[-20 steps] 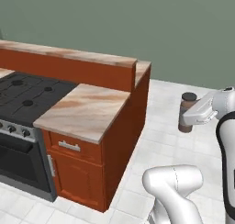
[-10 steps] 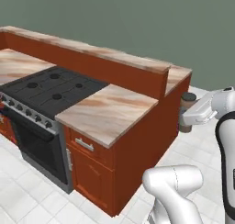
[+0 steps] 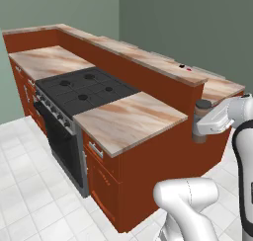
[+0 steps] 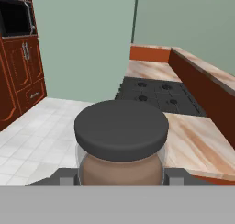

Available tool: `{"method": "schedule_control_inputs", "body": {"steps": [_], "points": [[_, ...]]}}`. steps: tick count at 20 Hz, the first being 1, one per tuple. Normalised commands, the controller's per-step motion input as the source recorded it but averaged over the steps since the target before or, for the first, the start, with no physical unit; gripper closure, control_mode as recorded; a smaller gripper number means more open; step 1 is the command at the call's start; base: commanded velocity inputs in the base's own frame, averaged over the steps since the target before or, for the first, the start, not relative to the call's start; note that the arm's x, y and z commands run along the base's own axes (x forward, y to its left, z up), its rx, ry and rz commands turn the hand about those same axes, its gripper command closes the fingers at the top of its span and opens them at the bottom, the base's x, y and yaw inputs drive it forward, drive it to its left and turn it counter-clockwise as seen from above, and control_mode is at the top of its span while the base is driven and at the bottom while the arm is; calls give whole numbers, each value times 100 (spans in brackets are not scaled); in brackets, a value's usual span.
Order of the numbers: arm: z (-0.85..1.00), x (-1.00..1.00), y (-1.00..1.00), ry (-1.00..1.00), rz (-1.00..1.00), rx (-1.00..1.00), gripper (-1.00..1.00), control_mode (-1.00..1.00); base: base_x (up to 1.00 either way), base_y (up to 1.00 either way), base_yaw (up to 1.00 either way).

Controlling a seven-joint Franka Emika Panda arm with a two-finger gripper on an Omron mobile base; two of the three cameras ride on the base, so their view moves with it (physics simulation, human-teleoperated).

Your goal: Take the cinnamon bottle from the cabinet and place it on the dining table, next to the plate with the cupcake. Then take the chocolate from the dining counter and place it on the cupcake plate.

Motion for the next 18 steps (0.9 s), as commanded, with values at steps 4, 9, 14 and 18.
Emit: {"method": "schedule_control_inputs", "body": {"steps": [4,9,14,18], "points": [[0,0,0,0,0,0,100,100,0,-65,48],[0,0,0,0,0,0,100,100,0,-97,33],[0,0,0,0,0,0,100,100,0,-100,21],[0,0,0,0,0,0,100,100,0,-100,17]]}}
